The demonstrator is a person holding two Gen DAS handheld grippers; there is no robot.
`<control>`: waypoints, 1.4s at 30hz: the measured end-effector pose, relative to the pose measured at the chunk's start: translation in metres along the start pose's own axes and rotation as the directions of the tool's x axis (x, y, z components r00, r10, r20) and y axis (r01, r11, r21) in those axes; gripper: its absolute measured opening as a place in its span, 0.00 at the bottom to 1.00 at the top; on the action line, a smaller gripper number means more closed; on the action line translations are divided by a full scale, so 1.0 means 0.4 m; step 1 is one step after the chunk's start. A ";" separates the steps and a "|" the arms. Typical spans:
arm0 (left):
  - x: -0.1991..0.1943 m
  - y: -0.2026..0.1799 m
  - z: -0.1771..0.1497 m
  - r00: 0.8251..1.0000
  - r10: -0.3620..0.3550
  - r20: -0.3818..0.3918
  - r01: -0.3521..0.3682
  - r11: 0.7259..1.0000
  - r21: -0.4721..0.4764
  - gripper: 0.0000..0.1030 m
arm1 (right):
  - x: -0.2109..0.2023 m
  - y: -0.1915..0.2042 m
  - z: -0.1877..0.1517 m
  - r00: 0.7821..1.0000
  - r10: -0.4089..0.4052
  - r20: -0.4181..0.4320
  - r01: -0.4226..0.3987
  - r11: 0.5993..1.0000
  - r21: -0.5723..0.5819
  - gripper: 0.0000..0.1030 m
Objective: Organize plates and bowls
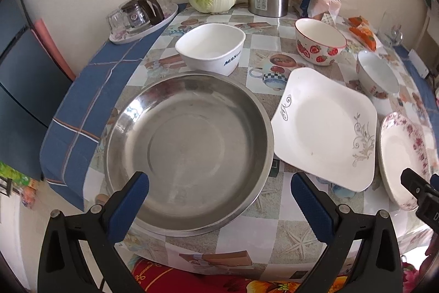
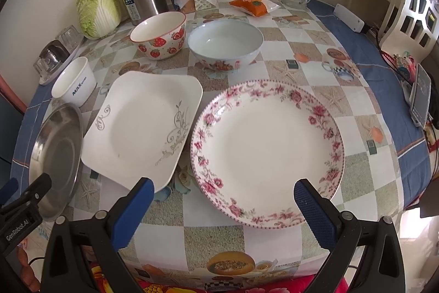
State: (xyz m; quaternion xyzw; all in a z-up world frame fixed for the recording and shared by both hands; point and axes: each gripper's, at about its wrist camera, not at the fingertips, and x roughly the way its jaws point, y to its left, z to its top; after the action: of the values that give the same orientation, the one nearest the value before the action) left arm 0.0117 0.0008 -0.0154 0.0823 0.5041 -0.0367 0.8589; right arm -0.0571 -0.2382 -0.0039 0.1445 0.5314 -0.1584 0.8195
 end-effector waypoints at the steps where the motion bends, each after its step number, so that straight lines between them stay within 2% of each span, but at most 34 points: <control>1: 0.000 0.008 0.001 1.000 -0.003 0.006 0.004 1.000 -0.014 1.00 | -0.005 0.000 0.006 1.000 0.007 0.009 -0.007 1.000 0.002 1.00; 9: 0.029 0.127 0.018 1.000 0.001 0.017 0.002 0.986 -0.165 1.00 | -0.033 0.056 0.071 0.991 0.067 0.113 -0.065 0.998 -0.024 1.00; 13: 0.036 0.186 0.019 0.998 0.021 0.066 -0.006 0.977 -0.211 1.00 | -0.037 0.111 0.091 0.976 0.127 0.175 -0.116 0.991 -0.069 1.00; 21: 0.064 0.299 0.018 0.986 0.049 0.161 0.004 0.948 -0.318 1.00 | -0.021 0.234 0.117 0.953 0.189 0.237 -0.145 0.971 -0.191 1.00; 25: 0.084 0.343 0.012 0.982 0.056 0.180 0.013 0.933 -0.360 1.00 | 0.009 0.277 0.107 0.949 0.244 0.199 -0.195 0.952 -0.234 1.00; 28: 0.104 0.371 0.004 0.988 0.053 0.147 0.009 0.920 -0.392 1.00 | 0.041 0.303 0.107 0.955 0.256 0.150 -0.216 0.946 -0.242 1.00; 31: 0.124 0.399 -0.011 0.991 0.056 0.124 0.004 0.898 -0.439 1.00 | 0.070 0.321 0.101 0.947 0.303 0.109 -0.272 0.934 -0.233 1.00; 38: 0.159 0.432 -0.044 0.993 0.082 0.080 -0.033 0.877 -0.479 1.00 | 0.108 0.363 0.086 0.940 0.334 0.069 -0.310 0.921 -0.235 1.00; 40: 0.175 0.445 -0.052 0.996 0.072 0.055 -0.035 0.865 -0.501 1.00 | 0.121 0.380 0.081 0.934 0.355 0.044 -0.335 0.910 -0.246 0.97; 42: 0.191 0.455 -0.062 0.998 0.055 0.032 -0.031 0.856 -0.516 1.00 | 0.130 0.399 0.073 0.933 0.358 0.029 -0.338 0.901 -0.272 0.87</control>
State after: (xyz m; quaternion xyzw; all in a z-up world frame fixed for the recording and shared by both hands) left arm 0.0543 0.1857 -0.0751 -0.1401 0.4737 0.1167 0.8616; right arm 0.0531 -0.1107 -0.0293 0.1209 0.4809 0.0569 0.8665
